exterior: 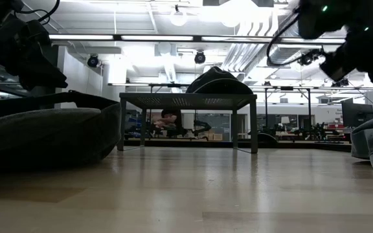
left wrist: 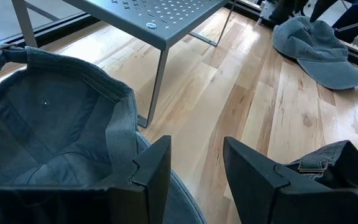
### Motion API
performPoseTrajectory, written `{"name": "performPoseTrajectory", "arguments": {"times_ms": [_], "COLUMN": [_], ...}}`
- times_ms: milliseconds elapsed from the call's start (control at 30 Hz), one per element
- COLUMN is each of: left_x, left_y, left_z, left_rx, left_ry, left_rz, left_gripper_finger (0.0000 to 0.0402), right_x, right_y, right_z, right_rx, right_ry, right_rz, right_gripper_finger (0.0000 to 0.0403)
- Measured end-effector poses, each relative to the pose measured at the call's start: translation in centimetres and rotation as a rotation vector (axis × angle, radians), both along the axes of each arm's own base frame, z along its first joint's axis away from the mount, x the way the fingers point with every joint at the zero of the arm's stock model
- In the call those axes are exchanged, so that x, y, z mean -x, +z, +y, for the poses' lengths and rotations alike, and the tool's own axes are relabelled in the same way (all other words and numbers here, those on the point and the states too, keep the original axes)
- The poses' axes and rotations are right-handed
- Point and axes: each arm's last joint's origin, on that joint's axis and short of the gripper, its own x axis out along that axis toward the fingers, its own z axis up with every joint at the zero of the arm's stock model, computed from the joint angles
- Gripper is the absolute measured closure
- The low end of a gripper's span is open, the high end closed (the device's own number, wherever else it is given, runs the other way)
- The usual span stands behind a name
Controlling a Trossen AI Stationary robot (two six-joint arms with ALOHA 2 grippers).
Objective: Pick & Place hat
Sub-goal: Put the right gray cap on the shelf
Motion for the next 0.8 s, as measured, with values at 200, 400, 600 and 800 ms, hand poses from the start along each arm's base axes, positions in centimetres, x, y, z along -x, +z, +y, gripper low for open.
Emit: {"name": "performPoseTrajectory", "arguments": {"times_ms": [200,400,600,800], "left_x": [0.0,0.0,0.0,0.0], "left_y": [0.0,0.0,0.0,0.0], "left_z": [0.0,0.0,0.0,0.0], "left_rx": [0.000,0.000,0.000,-0.001], "left_ry": [0.001,0.001,0.001,0.002], "left_rz": [0.000,0.000,0.000,0.000], "left_gripper_finger": [0.0257,0.0257,0.0257,0.0257], "right_x": [-1.3,-1.8,-2.1,-2.2], "right_y": [-1.4,-2.4,-2.8,-2.8], "right_z": [-0.2,-0.1,-0.1,0.0], "right_rx": [-0.059,-0.094,-0.104,-0.124], "right_ry": [-0.028,-0.040,-0.064,-0.091], "right_rz": [0.065,0.155,0.177,0.169], "right_gripper_finger": [0.0114,0.0114,0.0114,0.0131]}}
